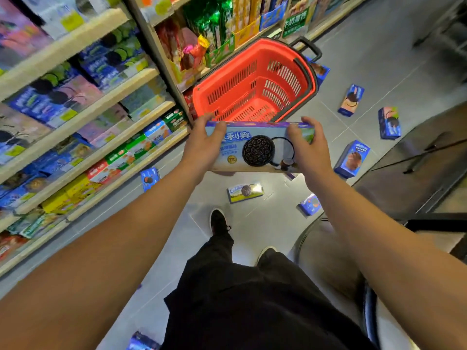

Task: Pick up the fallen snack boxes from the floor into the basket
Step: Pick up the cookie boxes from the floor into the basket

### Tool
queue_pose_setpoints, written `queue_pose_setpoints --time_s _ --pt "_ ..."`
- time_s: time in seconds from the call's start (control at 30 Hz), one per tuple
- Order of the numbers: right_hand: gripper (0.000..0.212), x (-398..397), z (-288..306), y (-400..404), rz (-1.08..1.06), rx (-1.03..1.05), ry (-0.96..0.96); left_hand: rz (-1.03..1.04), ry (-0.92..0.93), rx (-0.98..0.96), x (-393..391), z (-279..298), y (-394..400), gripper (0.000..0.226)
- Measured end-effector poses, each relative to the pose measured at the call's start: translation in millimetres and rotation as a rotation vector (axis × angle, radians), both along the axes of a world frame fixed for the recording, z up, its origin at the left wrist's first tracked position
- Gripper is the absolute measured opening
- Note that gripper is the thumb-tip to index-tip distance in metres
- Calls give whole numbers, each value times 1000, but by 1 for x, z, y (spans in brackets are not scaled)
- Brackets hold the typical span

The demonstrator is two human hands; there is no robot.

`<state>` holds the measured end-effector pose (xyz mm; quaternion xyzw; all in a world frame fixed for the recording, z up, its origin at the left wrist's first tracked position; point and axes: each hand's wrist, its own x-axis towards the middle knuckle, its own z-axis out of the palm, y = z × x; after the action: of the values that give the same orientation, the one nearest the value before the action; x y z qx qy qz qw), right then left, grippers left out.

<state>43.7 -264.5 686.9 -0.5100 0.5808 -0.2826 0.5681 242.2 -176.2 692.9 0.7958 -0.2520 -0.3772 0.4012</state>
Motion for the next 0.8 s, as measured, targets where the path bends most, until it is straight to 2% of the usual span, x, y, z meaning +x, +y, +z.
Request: queue_pose_setpoints --time_s 0.2,0.43,0.57,0.8 --pt "45 -5 -3 -49 -118 41 58 -222 -65 23 13 4 -77 51" --pt "46 -54 0 -117 -172 51 138 -429 -144 -15 -20 -7 -172 47" --pt "51 -80 -16 -179 -144 57 149 -390 -154 -44 -43 -17 -229 46" --pt "55 -100 -21 -272 -135 38 47 -242 69 -61 -66 -26 -306 59"
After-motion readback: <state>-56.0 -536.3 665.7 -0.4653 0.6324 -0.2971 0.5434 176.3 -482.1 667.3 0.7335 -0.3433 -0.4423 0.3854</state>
